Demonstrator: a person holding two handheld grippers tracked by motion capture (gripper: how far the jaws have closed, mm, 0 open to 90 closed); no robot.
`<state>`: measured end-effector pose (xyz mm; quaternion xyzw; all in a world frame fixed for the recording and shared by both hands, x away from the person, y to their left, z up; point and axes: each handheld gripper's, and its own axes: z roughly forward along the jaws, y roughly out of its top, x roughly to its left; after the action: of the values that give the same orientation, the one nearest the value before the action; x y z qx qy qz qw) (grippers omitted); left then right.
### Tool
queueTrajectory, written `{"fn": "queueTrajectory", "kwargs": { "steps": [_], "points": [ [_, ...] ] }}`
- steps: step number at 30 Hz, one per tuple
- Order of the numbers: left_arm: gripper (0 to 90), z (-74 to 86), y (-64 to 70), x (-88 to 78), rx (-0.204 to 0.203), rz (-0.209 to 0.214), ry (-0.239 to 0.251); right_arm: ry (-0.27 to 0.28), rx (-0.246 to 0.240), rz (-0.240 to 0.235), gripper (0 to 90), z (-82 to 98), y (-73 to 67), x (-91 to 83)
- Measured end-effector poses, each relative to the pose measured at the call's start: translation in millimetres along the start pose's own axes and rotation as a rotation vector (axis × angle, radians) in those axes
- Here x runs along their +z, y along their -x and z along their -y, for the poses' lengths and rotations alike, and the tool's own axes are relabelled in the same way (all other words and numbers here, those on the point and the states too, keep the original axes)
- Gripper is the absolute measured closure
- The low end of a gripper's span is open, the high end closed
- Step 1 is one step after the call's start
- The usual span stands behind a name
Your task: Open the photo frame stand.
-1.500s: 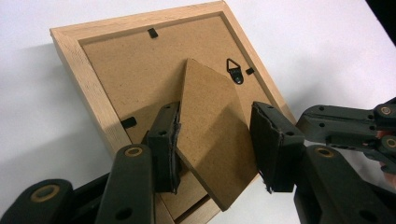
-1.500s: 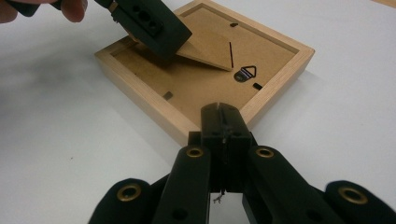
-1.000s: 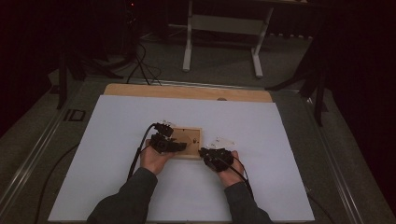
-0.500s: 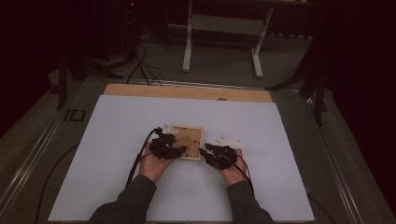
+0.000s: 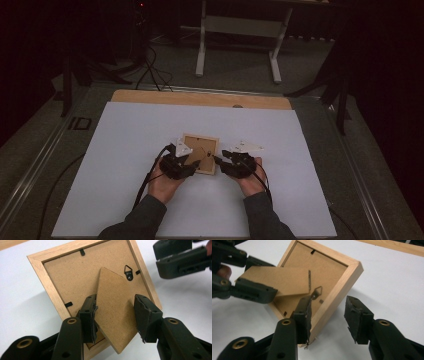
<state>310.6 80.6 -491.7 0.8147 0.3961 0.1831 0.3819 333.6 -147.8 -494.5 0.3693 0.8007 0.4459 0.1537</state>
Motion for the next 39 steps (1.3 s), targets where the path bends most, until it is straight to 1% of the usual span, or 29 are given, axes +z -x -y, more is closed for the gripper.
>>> {"fn": "queueTrajectory", "kwargs": {
  "steps": [4, 7, 9, 11, 13, 15, 18, 22, 26, 27, 28, 31, 33, 35, 36, 37, 39],
  "points": [
    [55.9, 4.3, 2.4, -2.2, 0.021, -0.006, 0.024, -0.001, 0.004, -0.002, 53.1, -2.0, 1.7, -0.6],
    [55.9, 8.5, 2.8, -4.2, 0.036, -0.008, 0.036, -0.005, -0.001, 0.003, 51.6, -5.0, 3.1, 1.8],
    [55.9, 10.9, 3.8, -6.1, 0.047, -0.014, 0.041, -0.002, 0.005, 0.002, 50.7, -7.8, 4.4, 2.4],
    [55.9, 13.5, 5.0, -7.7, 0.055, -0.02, 0.05, 0.006, 0.011, 0.0, 49.8, -10.4, 5.6, 2.6],
    [55.9, 16.2, 5.8, -9.4, 0.071, -0.023, 0.059, 0.003, 0.015, -0.009, 48.5, -12.4, 7.0, 3.3],
    [56.0, 19.3, 7.0, -10.4, 0.079, -0.027, 0.071, -0.001, 0.012, -0.022, 47.7, -13.5, 7.6, 4.6],
    [56.0, 23.8, 8.1, -12.4, 0.104, -0.03, 0.083, -0.003, 0.017, -0.045, 45.7, -14.8, 7.6, 7.1],
    [56.1, 29.9, 7.5, -15.3, 0.137, -0.019, 0.103, -0.003, 0.014, -0.087, 44.3, -15.3, 8.9, 12.7],
    [56.1, 35.6, 5.8, -17.5, 0.151, -0.008, 0.114, -0.006, 0.015, -0.148, 45.9, -13.6, 9.7, 18.5],
    [56.1, 35.9, 5.2, -18.1, 0.158, -0.006, 0.108, 0.0, 0.019, -0.16, 47.4, -13.8, 9.3, 18.8],
    [56.1, 36.0, 5.1, -18.4, 0.159, -0.005, 0.107, 0.003, 0.017, -0.17, 49.4, -14.0, 8.8, 18.7],
    [56.1, 36.2, 5.1, -19.3, 0.157, -0.004, 0.101, 0.004, 0.005, -0.17, 49.9, -14.0, 7.5, 18.1],
    [56.0, 36.5, 4.3, -19.7, 0.149, 0.009, 0.097, 0.004, 0.001, -0.174, 52.3, -13.9, 8.0, 16.4],
    [56.1, 36.4, 1.4, -20.3, 0.13, 0.037, 0.087, 0.006, -0.003, -0.177, 53.1, -13.8, 7.6, 14.8],
    [56.0, 36.4, -0.3, -21.2, 0.114, 0.06, 0.086, 0.007, -0.009, -0.176, 53.4, -13.8, 7.1, 14.2],
    [56.1, 36.4, -0.3, -21.2, 0.114, 0.06, 0.086, 0.007, -0.009, -0.176, 53.4, -13.8, 7.1, 14.2],
    [56.1, 36.0, -3.8, -23.4, 0.079, 0.107, 0.084, 0.014, -0.019, -0.179, 54.5, -14.0, 5.8, 12.8]
  ]
}}
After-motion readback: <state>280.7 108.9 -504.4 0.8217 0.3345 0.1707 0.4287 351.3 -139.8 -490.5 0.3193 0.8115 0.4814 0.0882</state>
